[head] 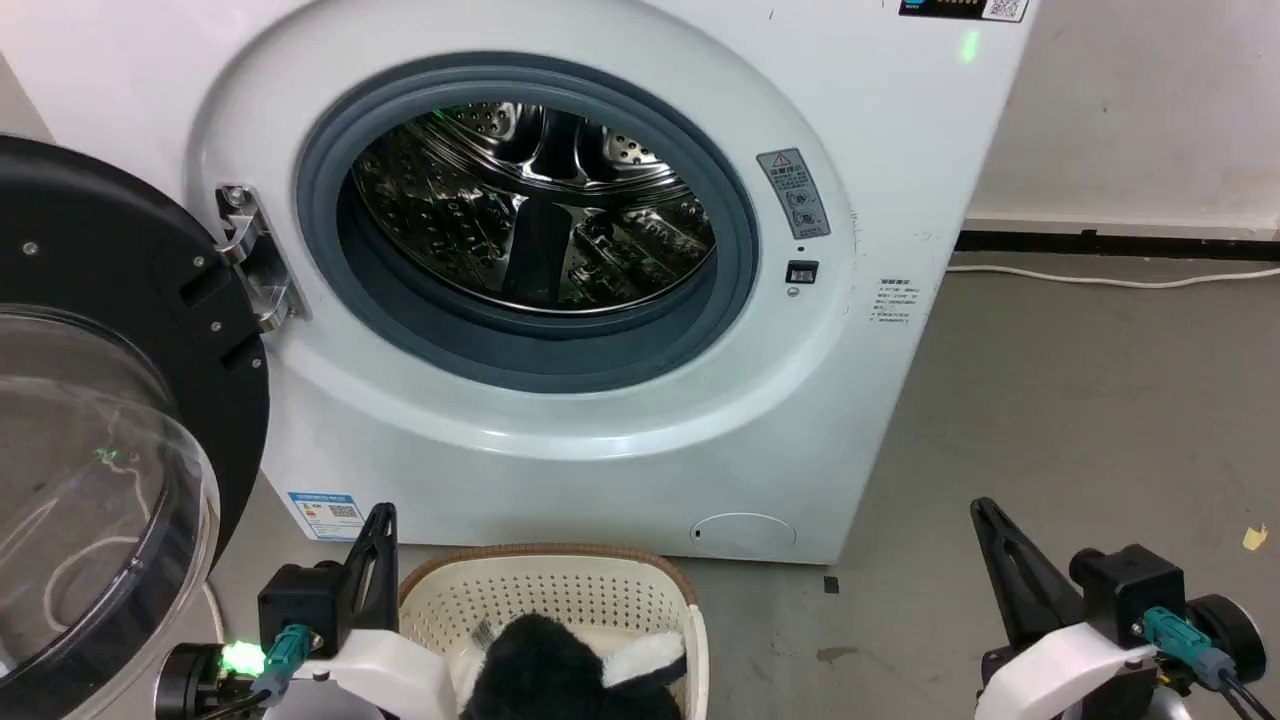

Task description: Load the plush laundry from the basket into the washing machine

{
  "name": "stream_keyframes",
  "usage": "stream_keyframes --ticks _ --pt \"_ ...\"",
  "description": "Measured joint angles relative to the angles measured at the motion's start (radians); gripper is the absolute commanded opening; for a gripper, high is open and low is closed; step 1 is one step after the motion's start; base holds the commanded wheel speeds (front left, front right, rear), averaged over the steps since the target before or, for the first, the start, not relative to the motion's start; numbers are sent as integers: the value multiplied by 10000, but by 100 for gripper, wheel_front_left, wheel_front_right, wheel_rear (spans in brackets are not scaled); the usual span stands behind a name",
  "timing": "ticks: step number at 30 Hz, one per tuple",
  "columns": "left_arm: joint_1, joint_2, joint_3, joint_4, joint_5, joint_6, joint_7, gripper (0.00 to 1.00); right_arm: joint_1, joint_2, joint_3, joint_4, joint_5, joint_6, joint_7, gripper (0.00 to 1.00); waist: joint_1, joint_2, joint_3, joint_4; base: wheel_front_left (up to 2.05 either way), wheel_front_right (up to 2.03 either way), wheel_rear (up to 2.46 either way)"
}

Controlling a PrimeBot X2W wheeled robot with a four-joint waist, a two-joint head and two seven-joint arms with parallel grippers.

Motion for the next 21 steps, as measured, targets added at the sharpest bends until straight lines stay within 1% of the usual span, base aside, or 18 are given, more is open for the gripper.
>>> stream_keyframes --ticks 21 --pt "0 0 -2 0 0 0 0 0 0 0 -2 0 0 0 0 0 0 0 0 0 0 0 0"
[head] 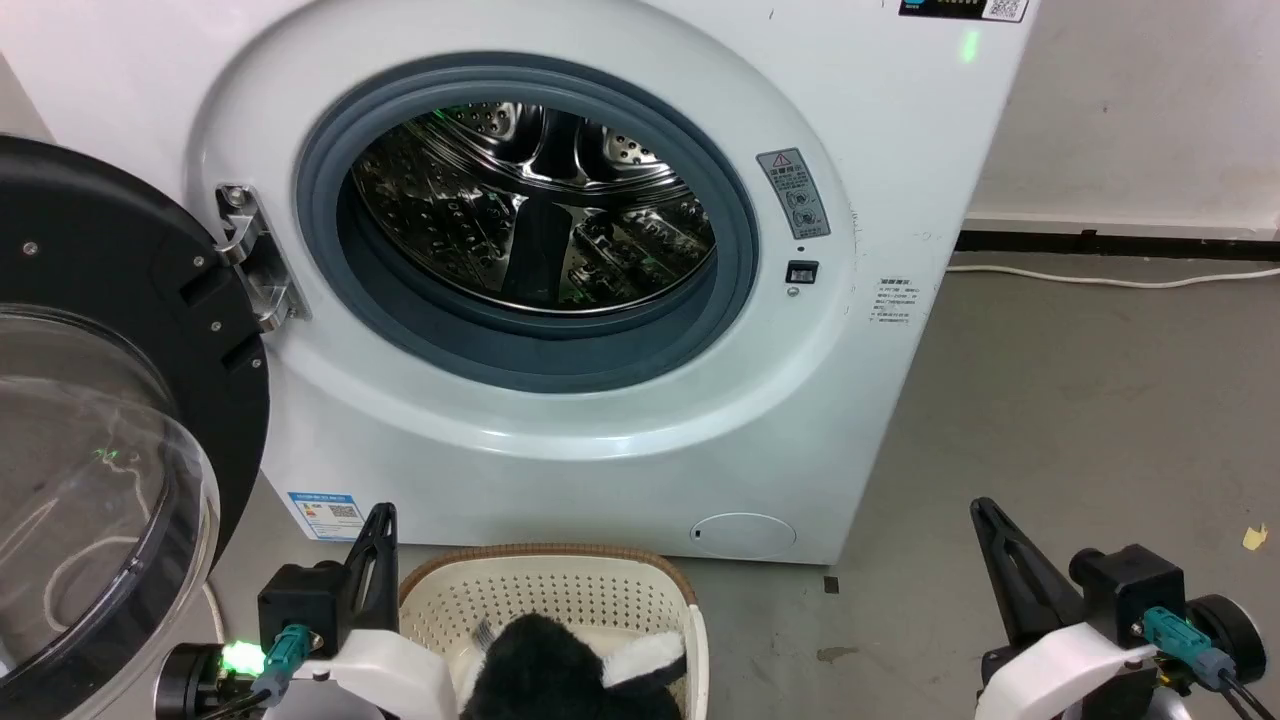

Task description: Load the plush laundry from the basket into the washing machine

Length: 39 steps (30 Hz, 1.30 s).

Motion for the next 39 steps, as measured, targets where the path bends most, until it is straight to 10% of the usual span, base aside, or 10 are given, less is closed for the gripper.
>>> stream_keyframes --ticks 16,17,39 --pt "0 0 6 0 0 0 0 0 0 0 4 0 0 0 0 0 0 0 0 0 0 0 0" --pt "2 0 4 2 0 -2 0 100 2 0 4 2 4 0 0 100 0 0 0 0 0 0 0" --pt "1 0 -311 107 -188 146 -290 100 1 0 -73 -27 130 0 -297 100 0 0 394 -138 0 0 0"
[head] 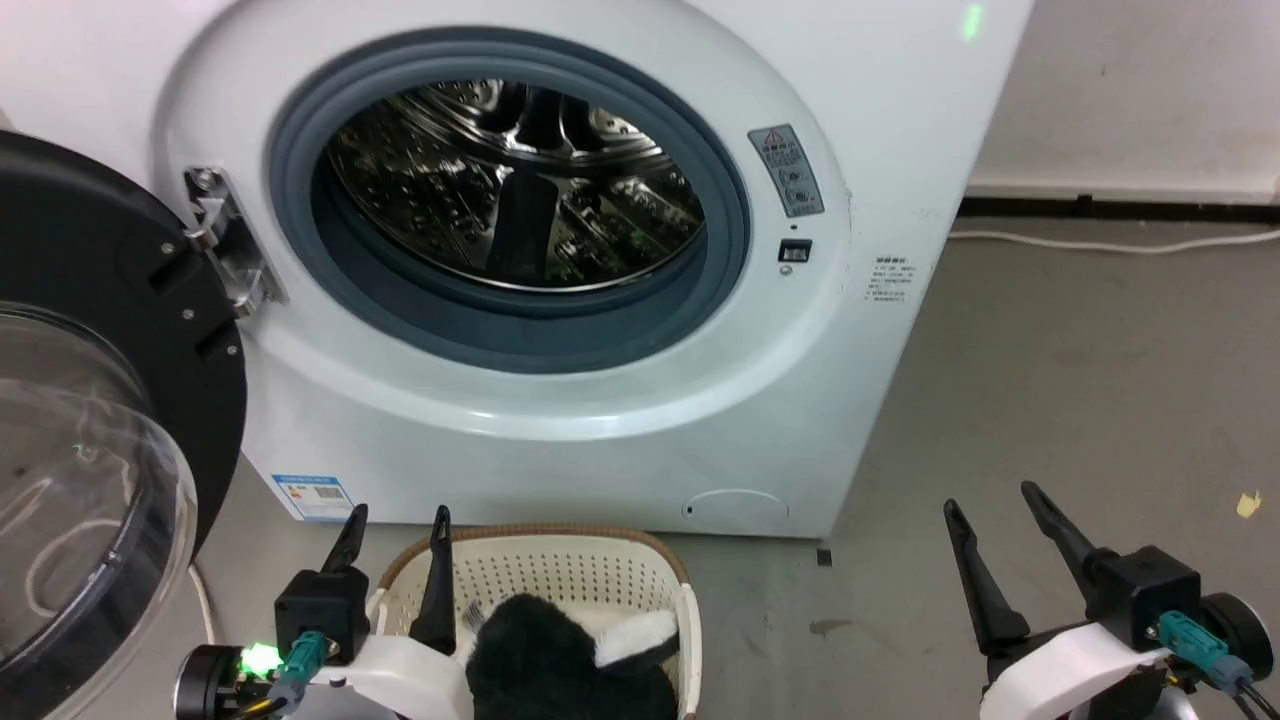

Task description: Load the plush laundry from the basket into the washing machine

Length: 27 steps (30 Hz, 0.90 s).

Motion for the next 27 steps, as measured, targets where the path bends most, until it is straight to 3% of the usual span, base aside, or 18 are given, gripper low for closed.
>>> stream_keyframes --ticks 12,27 --pt "-540 40 -194 1037 -104 23 -244 100 -302 0 -35 -140 307 0 -257 100 1 1 866 -300 0 0 0" --pt "-1465 403 -435 2828 -378 -148 207 100 -664 0 201 -148 863 0 -556 100 1 0 1968 -920 0 0 0"
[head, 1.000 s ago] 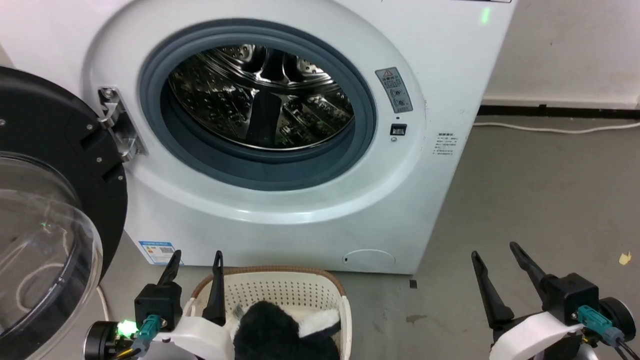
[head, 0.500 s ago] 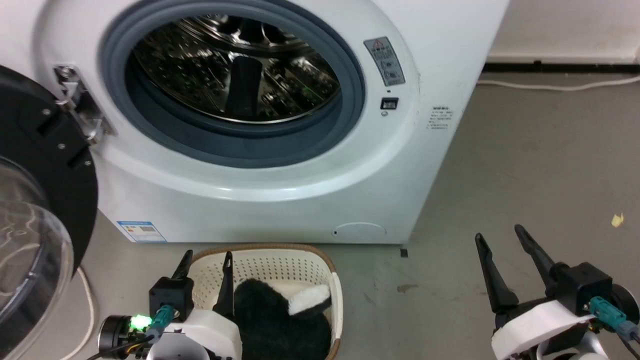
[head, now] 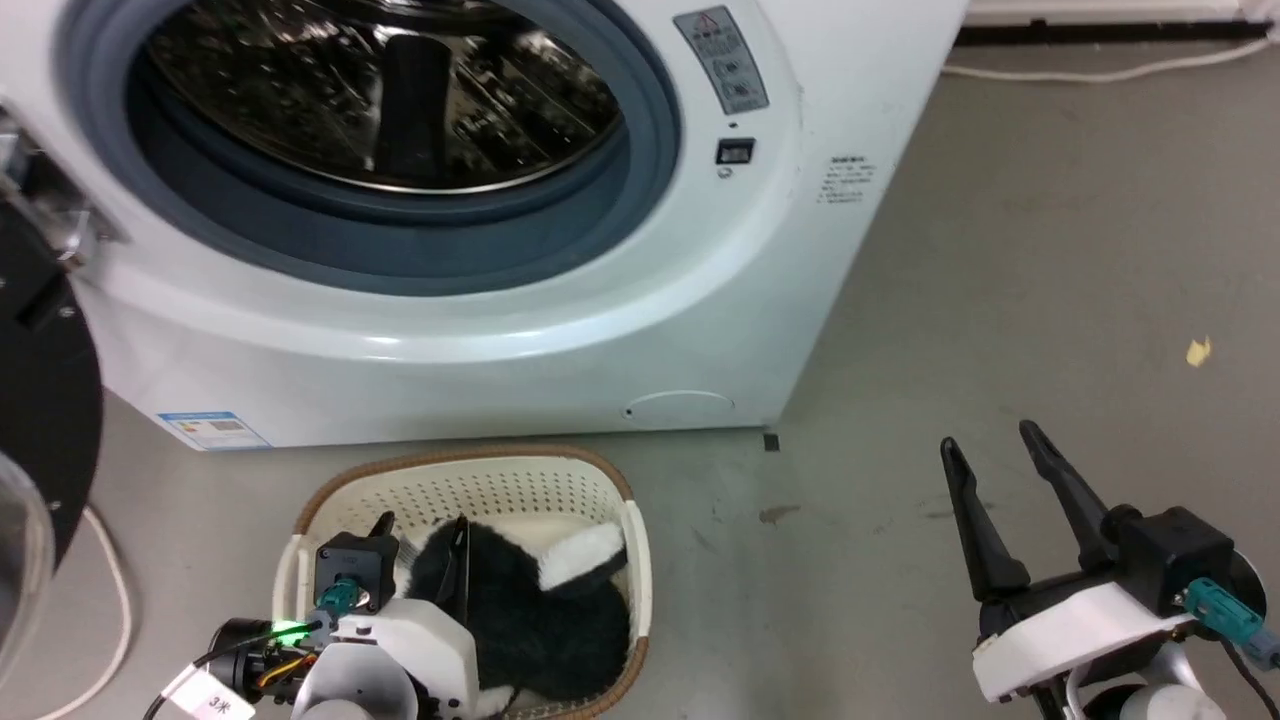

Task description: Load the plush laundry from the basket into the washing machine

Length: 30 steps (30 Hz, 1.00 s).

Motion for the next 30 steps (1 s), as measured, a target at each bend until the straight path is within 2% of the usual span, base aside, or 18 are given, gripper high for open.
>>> stream_keyframes --ticks 9,16,30 --pt "-511 295 -82 1187 -261 -107 230 100 -182 0 107 -2 280 0 -196 100 0 0 663 -324 0 0 0" --pt "-1517 754 -213 2633 -512 -182 631 100 -621 0 251 -56 629 0 -401 100 0 0 1647 -602 0 0 0" --pt "-2714 1402 -499 4339 -857 -359 951 100 -1025 0 359 -142 1093 0 -719 100 0 0 2873 -1057 0 0 0"
